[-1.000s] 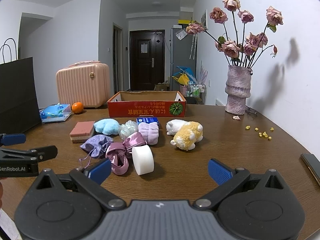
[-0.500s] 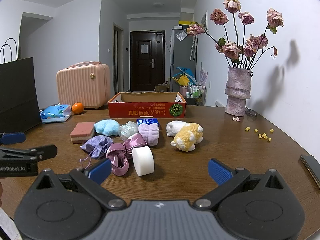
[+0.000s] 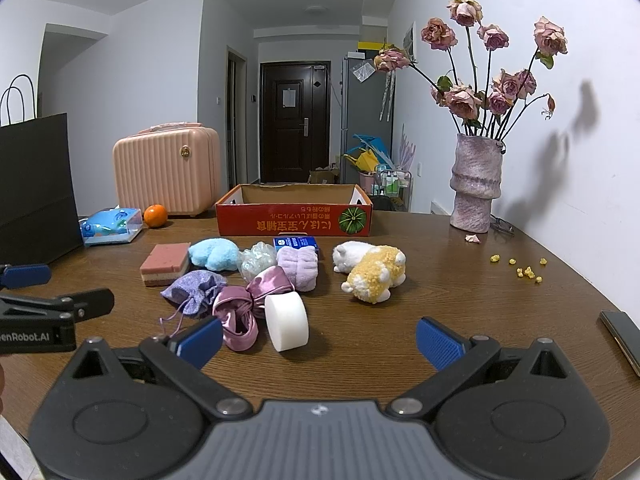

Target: Organize soft objects

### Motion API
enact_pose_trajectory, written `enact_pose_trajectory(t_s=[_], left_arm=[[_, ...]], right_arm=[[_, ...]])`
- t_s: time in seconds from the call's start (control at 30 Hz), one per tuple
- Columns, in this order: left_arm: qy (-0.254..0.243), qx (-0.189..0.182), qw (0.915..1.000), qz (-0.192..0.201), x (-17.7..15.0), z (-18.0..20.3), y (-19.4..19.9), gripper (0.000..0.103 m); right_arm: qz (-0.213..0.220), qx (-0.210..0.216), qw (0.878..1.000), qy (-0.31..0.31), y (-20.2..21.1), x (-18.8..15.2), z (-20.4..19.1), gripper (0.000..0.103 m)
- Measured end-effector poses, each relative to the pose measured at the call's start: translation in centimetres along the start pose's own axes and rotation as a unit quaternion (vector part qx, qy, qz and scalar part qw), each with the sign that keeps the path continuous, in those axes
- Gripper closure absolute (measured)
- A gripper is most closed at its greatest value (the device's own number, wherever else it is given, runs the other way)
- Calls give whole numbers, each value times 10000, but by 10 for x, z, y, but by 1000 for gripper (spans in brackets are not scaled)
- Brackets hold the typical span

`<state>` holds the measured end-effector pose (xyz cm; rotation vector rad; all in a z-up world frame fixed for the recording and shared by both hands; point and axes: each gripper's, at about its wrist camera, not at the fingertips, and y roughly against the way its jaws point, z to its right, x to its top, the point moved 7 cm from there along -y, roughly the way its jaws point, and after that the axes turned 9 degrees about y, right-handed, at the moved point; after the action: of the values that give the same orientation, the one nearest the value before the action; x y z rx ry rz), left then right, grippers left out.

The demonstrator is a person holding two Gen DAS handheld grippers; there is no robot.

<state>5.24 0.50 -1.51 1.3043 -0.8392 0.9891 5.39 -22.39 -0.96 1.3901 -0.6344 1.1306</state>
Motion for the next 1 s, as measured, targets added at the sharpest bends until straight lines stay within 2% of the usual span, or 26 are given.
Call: enact_pose_trajectory(t_s=[1.0], left_arm=[[4,-30,10000,7,-2,-3,-7,0]], right_arm=[[-37,19,10000,24,-11,-3,0,0]])
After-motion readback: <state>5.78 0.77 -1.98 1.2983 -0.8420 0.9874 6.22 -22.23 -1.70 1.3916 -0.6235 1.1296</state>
